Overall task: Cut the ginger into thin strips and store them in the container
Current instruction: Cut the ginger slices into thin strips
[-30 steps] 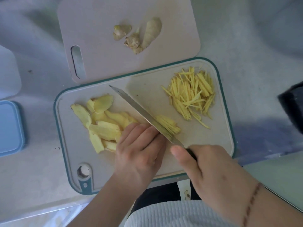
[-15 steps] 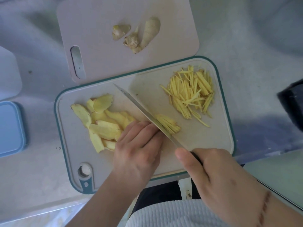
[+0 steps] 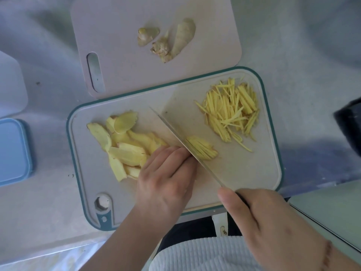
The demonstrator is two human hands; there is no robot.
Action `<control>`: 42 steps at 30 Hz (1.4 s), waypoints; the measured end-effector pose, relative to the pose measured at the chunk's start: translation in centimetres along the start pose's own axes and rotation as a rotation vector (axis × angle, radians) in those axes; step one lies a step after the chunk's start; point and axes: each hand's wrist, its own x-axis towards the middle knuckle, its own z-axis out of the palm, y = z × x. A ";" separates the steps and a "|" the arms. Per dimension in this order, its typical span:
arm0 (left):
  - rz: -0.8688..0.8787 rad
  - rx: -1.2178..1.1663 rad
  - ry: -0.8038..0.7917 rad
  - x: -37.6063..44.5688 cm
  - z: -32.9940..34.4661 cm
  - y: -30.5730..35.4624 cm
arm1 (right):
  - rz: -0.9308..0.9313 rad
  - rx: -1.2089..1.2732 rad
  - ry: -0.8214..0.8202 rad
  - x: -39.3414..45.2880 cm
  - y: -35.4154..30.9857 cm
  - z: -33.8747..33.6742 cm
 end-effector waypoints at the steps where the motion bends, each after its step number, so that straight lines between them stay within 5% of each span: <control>1: -0.003 -0.003 -0.006 0.0 0.0 0.0 | -0.008 0.009 -0.015 0.7 -0.2 0.1; 15: -0.002 -0.030 -0.002 0.1 -0.2 -0.1 | -0.025 0.054 0.047 0.7 -0.1 0.6; 19: 0.009 -0.022 -0.008 -0.2 -0.4 -0.2 | -0.034 -0.009 0.213 -1.6 1.0 1.7; 24: 0.008 -0.032 -0.009 -0.2 -0.4 -0.2 | -0.032 0.073 0.051 0.7 0.2 1.6; 28: 0.028 -0.033 -0.020 -0.5 -0.6 -0.2 | 0.001 0.014 0.156 -1.6 1.1 1.9; 32: 0.051 0.018 -0.009 -0.7 -0.7 0.0 | -0.009 0.054 0.055 -0.1 0.7 1.9; 42: 0.073 0.064 -0.014 -0.6 -1.0 0.0 | -0.014 0.001 0.137 -1.8 1.9 2.0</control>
